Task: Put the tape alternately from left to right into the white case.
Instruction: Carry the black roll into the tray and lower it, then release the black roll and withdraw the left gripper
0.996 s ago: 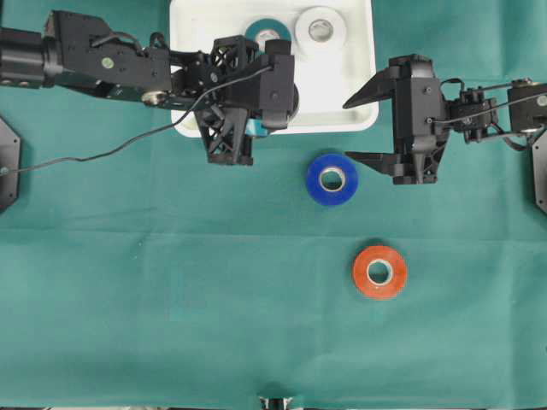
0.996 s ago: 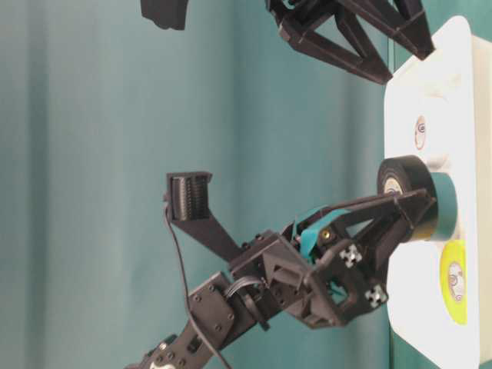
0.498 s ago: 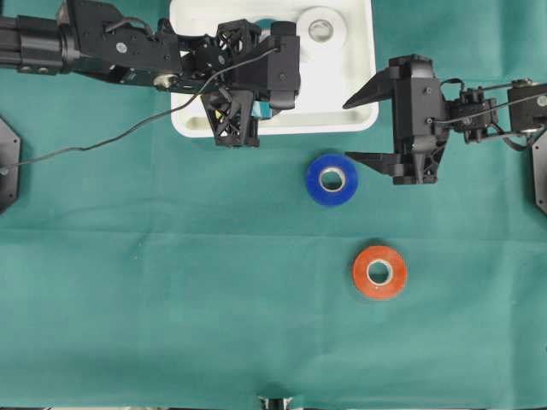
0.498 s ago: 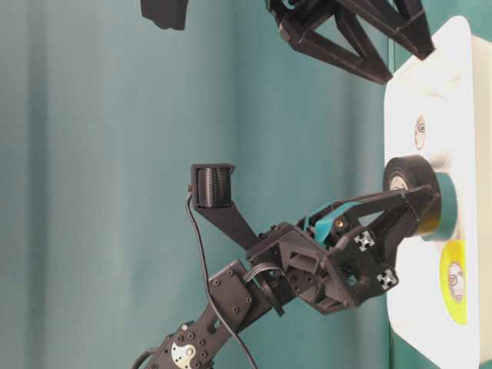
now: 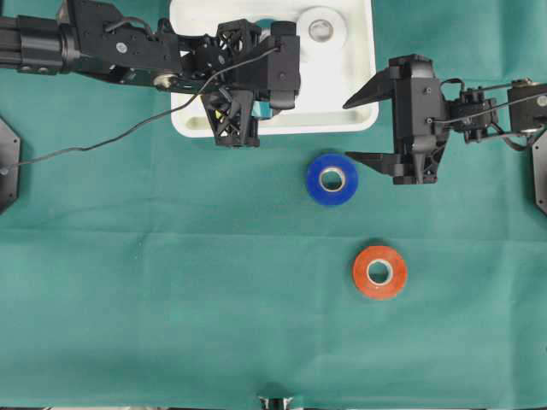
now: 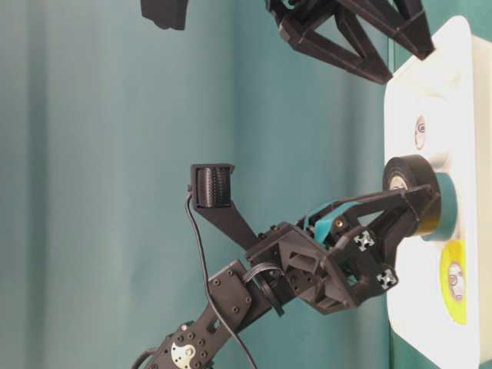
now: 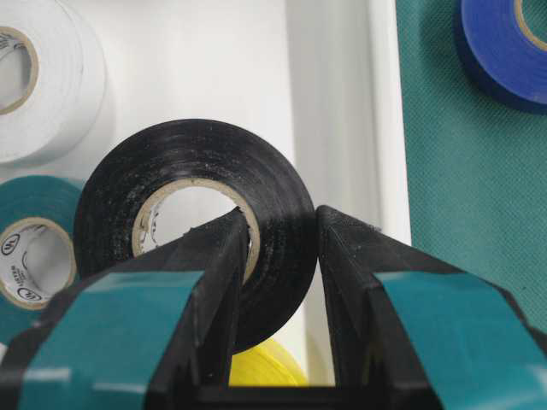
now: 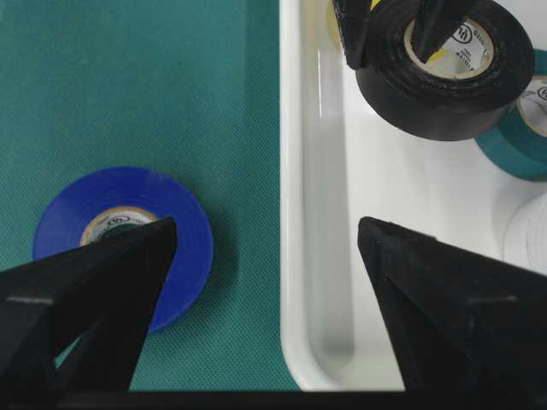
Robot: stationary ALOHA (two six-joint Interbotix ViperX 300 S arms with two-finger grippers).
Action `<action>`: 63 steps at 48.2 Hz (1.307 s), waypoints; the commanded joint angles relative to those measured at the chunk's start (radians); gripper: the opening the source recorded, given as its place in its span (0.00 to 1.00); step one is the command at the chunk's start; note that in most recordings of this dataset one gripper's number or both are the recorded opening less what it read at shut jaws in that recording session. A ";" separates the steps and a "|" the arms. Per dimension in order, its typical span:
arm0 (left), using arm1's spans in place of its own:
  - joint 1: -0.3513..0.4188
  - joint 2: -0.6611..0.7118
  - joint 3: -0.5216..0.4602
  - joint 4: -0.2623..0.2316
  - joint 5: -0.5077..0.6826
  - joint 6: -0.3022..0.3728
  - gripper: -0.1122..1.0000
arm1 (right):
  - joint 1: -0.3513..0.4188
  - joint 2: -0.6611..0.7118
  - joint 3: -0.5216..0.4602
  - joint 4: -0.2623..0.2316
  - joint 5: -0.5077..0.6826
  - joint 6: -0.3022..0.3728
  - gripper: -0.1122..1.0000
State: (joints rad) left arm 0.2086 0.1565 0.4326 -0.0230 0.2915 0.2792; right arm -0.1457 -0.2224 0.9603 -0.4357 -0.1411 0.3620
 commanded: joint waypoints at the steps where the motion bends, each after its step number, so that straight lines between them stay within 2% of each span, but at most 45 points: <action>1: -0.002 -0.018 -0.020 0.003 -0.006 -0.002 0.32 | 0.003 -0.008 -0.008 0.000 -0.008 0.002 0.81; 3: -0.002 -0.018 -0.020 0.003 -0.003 -0.002 0.32 | 0.005 -0.008 -0.006 0.000 -0.008 0.002 0.81; 5: -0.002 -0.020 -0.018 0.003 0.000 -0.002 0.38 | 0.003 -0.008 -0.006 0.000 -0.008 0.002 0.81; 14: -0.002 -0.021 -0.017 0.002 0.003 -0.003 0.87 | 0.003 -0.008 -0.005 0.000 -0.008 0.002 0.81; 16: -0.002 -0.021 -0.017 0.002 0.003 -0.003 0.93 | 0.003 -0.008 -0.005 0.000 -0.008 0.002 0.81; 42: -0.031 -0.054 -0.008 0.002 0.003 -0.005 0.92 | 0.003 -0.008 -0.003 0.002 -0.008 0.002 0.81; 63: -0.114 -0.130 0.087 0.000 0.003 -0.009 0.92 | 0.003 -0.008 0.002 0.002 -0.021 0.002 0.81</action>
State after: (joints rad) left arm 0.1104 0.0736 0.5154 -0.0215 0.2976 0.2730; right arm -0.1442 -0.2224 0.9664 -0.4372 -0.1457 0.3636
